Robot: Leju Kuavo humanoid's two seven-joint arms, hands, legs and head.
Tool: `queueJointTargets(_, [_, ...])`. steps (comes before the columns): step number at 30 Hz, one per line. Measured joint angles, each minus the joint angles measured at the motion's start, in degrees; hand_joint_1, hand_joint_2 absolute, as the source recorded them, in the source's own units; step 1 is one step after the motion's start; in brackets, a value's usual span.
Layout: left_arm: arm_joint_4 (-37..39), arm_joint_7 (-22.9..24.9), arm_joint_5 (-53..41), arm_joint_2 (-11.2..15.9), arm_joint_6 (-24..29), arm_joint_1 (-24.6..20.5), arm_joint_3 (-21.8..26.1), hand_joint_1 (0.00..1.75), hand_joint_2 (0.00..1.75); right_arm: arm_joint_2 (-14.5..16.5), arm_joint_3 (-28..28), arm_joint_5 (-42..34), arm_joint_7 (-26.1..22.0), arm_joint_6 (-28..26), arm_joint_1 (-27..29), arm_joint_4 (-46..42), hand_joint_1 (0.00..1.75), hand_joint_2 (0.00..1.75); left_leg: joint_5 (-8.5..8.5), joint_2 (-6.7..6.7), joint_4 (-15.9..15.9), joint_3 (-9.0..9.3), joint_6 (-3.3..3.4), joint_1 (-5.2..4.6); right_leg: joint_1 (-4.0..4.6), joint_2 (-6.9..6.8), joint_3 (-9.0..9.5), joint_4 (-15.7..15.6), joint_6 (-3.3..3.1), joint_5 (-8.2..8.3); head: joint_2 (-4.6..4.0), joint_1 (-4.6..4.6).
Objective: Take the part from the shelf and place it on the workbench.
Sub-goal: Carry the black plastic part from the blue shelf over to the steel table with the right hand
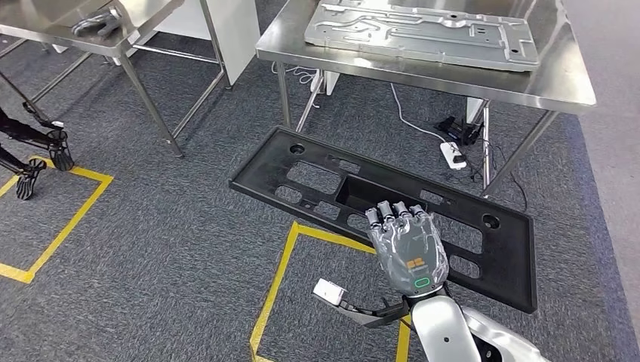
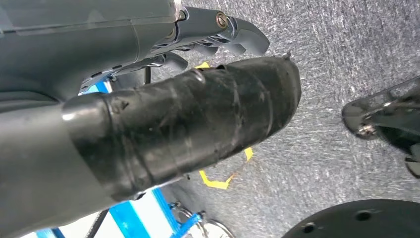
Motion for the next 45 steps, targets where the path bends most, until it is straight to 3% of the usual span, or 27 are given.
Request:
queueJointTargets(3, [0.0,0.3,-1.3,0.1,0.1,-0.1,-0.4,0.00,0.00,-1.4,-1.2,-0.1,0.4,1.4,0.9,-2.3,1.75,1.75,5.49,-0.47,-10.7,4.73,0.54,-0.09,0.03,1.29,-0.12,0.9,0.47,-0.44,0.00,-0.02])
queueJointTargets(5, [0.0,0.7,-2.4,0.1,0.1,-0.4,-1.1,0.00,0.00,-2.6,-2.4,-0.3,0.7,2.7,1.4,-4.1,1.75,1.75,6.26,-0.86,-14.1,6.18,1.00,-0.23,0.20,1.55,-0.39,1.3,0.87,-0.79,0.00,0.05])
queueJointTargets(9, [0.0,1.0,-4.3,0.0,0.4,-0.6,-2.6,0.00,0.00,-4.7,-5.1,-1.8,0.9,4.6,1.8,-7.6,1.75,1.75,6.48,-0.93,-14.4,6.15,1.39,-0.55,0.19,1.35,-0.46,1.3,-0.17,-0.73,0.00,0.09])
queueJointTargets(17, [0.0,-1.1,-5.7,-0.4,1.8,-0.6,-4.9,0.00,0.00,-7.1,-8.4,-2.7,0.9,4.8,0.6,-11.8,1.75,1.75,6.58,-1.04,-14.4,6.03,2.10,-0.77,0.01,1.28,-0.17,0.6,0.68,-0.40,0.00,0.09])
queueJointTargets(21, [0.0,-1.8,-5.6,-0.6,2.0,-0.7,-5.8,0.00,0.00,-7.6,-8.7,-2.6,0.9,4.5,0.2,-12.8,1.75,1.75,6.56,-1.06,-14.4,6.04,2.18,-0.86,-0.12,1.26,-0.16,0.5,1.59,-0.45,0.00,0.09])
queueJointTargets(24, [0.0,-1.5,-5.5,-0.7,1.9,-0.7,-6.3,0.00,0.00,-8.0,-8.9,-2.2,0.9,4.0,0.0,-13.4,1.75,1.75,6.55,-1.07,-14.4,6.06,2.18,-0.88,-0.16,1.25,-0.17,0.5,1.85,-0.47,0.00,0.08])
queueJointTargets(45, [0.0,-0.2,-5.0,-0.9,1.7,-0.8,-8.0,0.00,0.00,-9.3,-9.0,-1.0,0.9,6.3,0.0,-15.6,1.75,1.75,6.57,-1.08,-14.7,6.21,2.18,-0.83,-0.11,1.22,-0.22,0.6,1.94,-0.52,0.00,0.07])
